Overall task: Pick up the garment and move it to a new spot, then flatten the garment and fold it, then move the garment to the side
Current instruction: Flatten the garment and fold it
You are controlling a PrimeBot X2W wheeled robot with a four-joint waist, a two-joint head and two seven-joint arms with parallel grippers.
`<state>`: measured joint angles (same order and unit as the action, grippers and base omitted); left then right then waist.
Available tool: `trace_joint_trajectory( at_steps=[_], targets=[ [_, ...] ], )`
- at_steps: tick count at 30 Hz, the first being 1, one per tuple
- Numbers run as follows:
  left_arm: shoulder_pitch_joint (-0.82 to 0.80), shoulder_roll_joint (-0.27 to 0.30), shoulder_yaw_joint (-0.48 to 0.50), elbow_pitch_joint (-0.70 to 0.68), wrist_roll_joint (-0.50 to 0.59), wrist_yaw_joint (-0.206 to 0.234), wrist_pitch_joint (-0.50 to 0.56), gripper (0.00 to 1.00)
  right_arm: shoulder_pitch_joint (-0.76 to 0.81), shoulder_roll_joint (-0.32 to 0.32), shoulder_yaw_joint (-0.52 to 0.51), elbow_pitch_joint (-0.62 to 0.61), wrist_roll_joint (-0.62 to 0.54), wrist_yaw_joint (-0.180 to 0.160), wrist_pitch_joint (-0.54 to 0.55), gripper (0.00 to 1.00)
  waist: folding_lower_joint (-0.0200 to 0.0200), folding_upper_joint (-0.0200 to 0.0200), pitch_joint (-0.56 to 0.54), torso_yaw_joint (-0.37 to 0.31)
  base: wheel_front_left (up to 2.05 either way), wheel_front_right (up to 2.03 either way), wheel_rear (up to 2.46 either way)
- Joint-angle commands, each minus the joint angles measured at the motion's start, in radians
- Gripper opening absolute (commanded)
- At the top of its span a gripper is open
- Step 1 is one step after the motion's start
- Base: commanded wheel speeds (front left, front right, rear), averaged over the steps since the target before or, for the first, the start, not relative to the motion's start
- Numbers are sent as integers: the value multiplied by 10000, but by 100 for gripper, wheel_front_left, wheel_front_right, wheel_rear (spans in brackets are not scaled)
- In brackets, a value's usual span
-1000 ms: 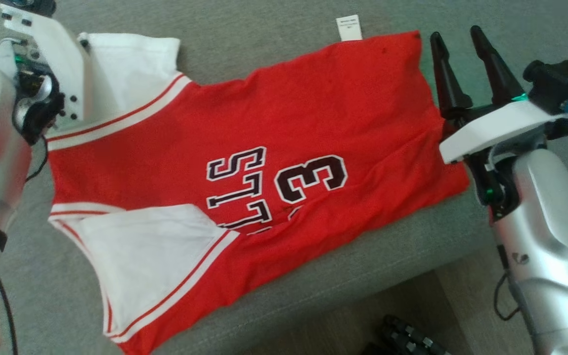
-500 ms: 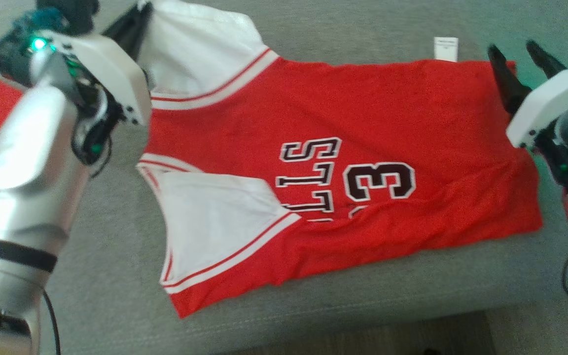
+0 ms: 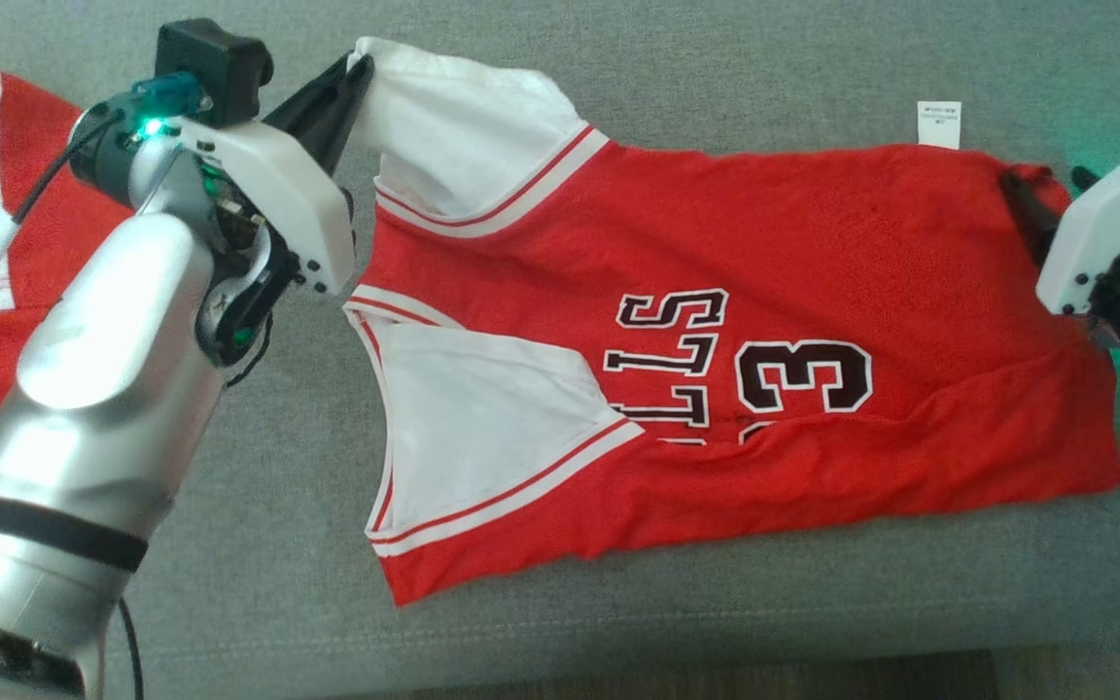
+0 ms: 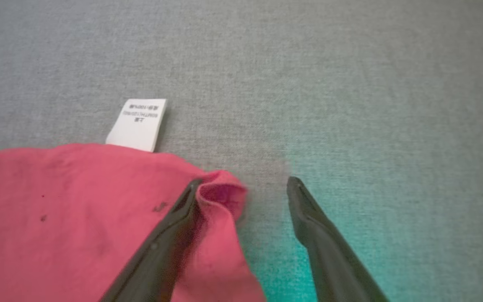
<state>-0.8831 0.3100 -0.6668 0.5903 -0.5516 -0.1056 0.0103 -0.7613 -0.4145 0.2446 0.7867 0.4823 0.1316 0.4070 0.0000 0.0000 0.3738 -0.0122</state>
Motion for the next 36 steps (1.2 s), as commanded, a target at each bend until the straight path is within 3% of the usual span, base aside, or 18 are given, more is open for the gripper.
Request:
trace_joint_trajectory(
  at_steps=[1,9,10,11,12,13,26,36],
  targets=[
    [-235,396,331,-303,-73,68,-20,0,-24,-141,234,-290,166,-9,77,100,0,0,-55,-34,0,0,0],
    [-222,455,284,-450,-124,140,64,0,20,-253,915,-406,623,-9,237,100,0,0,-29,-115,0,0,0],
    [-230,458,279,-473,-129,150,74,0,9,-272,1009,-441,690,-9,247,94,0,0,-8,-112,0,0,0],
    [-238,458,271,-492,-132,159,85,0,-20,-303,1086,-492,750,-9,207,49,0,0,19,-105,0,0,0],
    [-249,460,261,-508,-131,168,90,0,-74,-342,1107,-533,804,-9,95,28,0,0,50,-95,0,0,0],
    [-262,460,250,-521,-127,177,91,0,-142,-381,1094,-564,846,-9,-81,0,0,0,80,-84,0,0,0],
    [-514,230,385,-488,-256,372,-392,0,-1022,-451,772,276,567,-9,-3103,0,0,0,457,129,0,0,0],
    [-1330,-240,763,313,-54,903,-1920,0,-1695,-326,720,1345,324,-9,-4518,0,0,0,666,103,0,0,0]
  ],
)
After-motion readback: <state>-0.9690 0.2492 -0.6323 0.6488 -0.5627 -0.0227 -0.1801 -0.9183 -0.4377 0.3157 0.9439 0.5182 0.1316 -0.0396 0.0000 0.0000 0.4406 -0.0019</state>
